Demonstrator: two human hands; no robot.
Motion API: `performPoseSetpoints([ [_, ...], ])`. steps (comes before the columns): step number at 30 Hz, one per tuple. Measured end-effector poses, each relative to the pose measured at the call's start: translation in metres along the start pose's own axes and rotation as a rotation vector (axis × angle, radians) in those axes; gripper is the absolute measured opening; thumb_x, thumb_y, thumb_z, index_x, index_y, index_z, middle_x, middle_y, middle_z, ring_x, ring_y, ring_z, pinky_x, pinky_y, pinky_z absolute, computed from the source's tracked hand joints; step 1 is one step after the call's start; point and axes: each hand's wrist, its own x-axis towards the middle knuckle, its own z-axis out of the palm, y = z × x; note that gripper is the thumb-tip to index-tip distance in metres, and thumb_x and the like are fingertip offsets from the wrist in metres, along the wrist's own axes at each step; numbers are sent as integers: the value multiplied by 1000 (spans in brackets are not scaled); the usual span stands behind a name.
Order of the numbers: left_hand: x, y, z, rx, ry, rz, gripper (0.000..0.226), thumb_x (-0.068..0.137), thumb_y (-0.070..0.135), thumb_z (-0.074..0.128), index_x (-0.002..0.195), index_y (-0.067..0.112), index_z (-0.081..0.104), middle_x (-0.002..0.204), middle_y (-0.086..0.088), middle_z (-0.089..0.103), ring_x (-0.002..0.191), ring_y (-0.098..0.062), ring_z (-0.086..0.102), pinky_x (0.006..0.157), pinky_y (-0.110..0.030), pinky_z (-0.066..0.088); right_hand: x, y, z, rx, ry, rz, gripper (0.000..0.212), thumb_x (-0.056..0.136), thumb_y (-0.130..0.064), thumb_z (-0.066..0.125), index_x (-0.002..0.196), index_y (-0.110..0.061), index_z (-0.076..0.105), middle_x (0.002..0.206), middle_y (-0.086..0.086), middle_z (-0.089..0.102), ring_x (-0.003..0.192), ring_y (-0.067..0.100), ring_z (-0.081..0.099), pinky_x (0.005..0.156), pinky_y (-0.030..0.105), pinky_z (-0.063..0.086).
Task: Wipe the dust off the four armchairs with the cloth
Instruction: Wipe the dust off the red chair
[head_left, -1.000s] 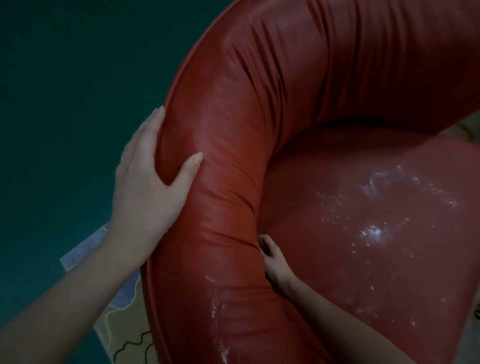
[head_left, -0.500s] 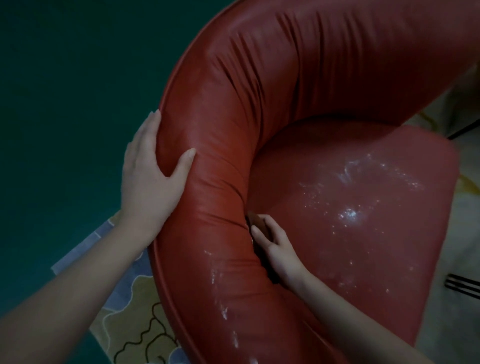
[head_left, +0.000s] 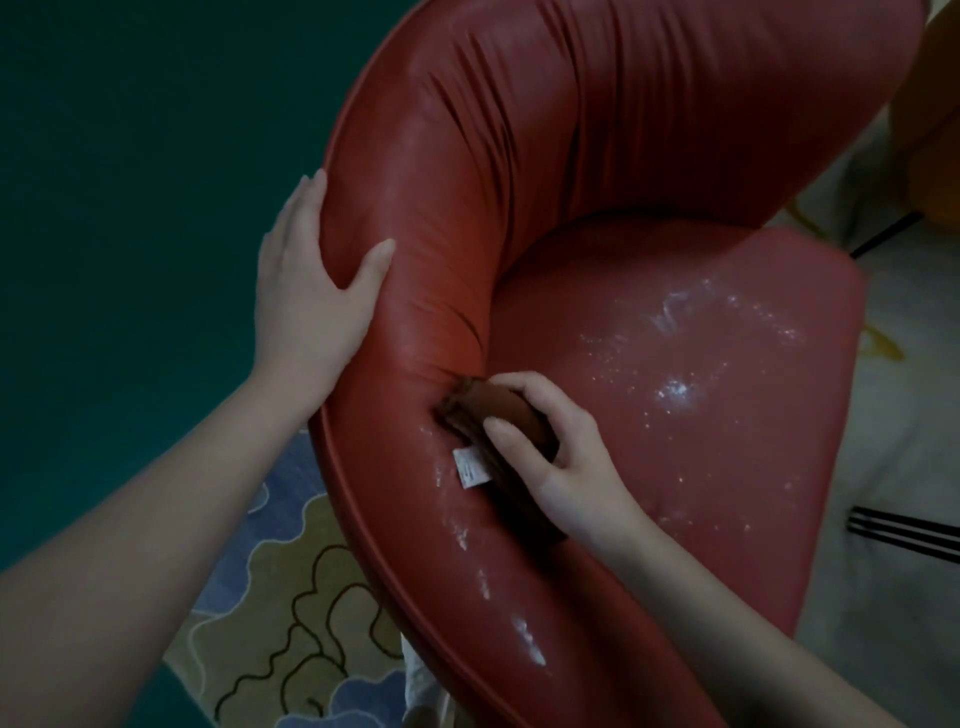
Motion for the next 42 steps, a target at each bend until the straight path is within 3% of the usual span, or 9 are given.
performPoseSetpoints([
  [7,-20,-4,-5,-56,6,-14,65,98,36,56,153,13,30,158,-6,31,145,-16,27,118,-22,17,14,6,8,-8,190,176,19,96,-18,58,113,-24,66,101,-14,69,100,4,62,92,28,48],
  [9,-44,-5,-6,-96,6,-59,68,99,35,56,155,14,24,160,-4,27,146,-14,24,113,-13,13,14,-1,15,-107,205,127,20,93,-24,57,112,-23,65,100,-12,67,99,5,62,90,26,47],
  [14,-90,-4,-1,-201,58,-130,71,98,35,57,155,15,20,161,-2,22,147,-13,20,116,-18,13,-15,-23,20,-317,93,-155,19,91,-16,61,109,-15,67,103,-5,63,99,5,60,88,15,42],
  [17,-89,-8,0,-233,78,-117,69,97,34,59,154,16,24,160,-1,24,146,-11,22,114,-13,15,-9,-32,25,-343,94,-162,20,91,-15,61,110,-13,68,105,-4,62,100,2,59,89,11,40],
  [22,-88,-13,0,-272,76,-92,68,97,33,60,154,15,27,159,-2,26,144,-9,23,106,1,11,-1,-38,36,-440,62,-215,23,93,-17,59,114,-12,67,111,-3,57,103,9,59,89,29,50],
  [27,-89,-11,-1,-317,55,-100,68,97,32,60,154,15,25,160,-1,23,146,-10,21,112,-5,12,-55,-35,17,-475,-167,-255,22,91,-9,64,112,-12,70,114,-2,58,107,12,61,89,33,51],
  [33,-89,-11,0,-289,73,-88,68,97,33,60,154,13,26,160,-2,25,147,-14,22,110,-4,12,-23,-40,17,-466,75,-208,20,90,-9,62,109,-10,69,109,0,61,106,7,60,94,24,46],
  [38,-89,-12,1,-286,87,-80,69,96,35,59,154,13,27,159,-3,26,146,-15,24,117,-23,19,-38,-35,31,-471,20,-243,19,90,-6,63,108,-9,69,110,-2,60,106,10,60,92,29,49],
  [42,-88,-11,1,-292,94,-90,69,96,34,60,153,13,28,159,-3,26,146,-15,25,117,-21,18,-63,-33,22,-466,-59,-253,19,88,-6,65,107,-8,71,109,-1,62,105,11,61,90,29,50],
])
